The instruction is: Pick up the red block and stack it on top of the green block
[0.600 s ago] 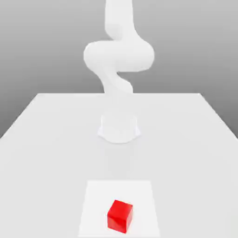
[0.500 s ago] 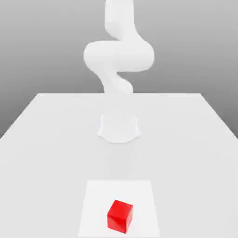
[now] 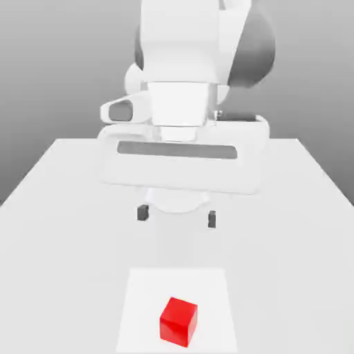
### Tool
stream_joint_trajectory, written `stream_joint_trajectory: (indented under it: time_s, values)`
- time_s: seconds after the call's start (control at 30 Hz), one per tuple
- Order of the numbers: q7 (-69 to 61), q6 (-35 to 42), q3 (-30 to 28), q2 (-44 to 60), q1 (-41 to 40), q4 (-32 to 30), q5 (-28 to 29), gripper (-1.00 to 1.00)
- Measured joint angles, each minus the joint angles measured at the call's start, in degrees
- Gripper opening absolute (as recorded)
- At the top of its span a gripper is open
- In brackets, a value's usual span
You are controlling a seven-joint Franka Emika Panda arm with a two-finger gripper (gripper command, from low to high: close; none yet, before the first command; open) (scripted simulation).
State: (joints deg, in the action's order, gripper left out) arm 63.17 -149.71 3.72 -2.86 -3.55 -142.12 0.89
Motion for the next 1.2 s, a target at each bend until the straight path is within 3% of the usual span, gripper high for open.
stream_joint_trajectory:
  time_s: [0.33, 0.37, 0.6, 0.77, 1.2]
  values:
    - [6.0, -12.1, -1.3, 20.8, 1.1, -1.8, 1.5, 0.00]
    - [6.2, -13.7, -1.5, 22.6, 1.3, -1.5, 1.7, -1.00]
    - [6.3, -14.0, -1.5, 23.0, 1.3, -1.5, 1.8, -1.00]
    - [5.2, -6.5, -0.6, 14.3, 0.8, -2.7, 0.6, -1.00]
    - [-16.4, 8.1, 15.9, 25.0, 16.7, 20.7, 10.7, -1.00]
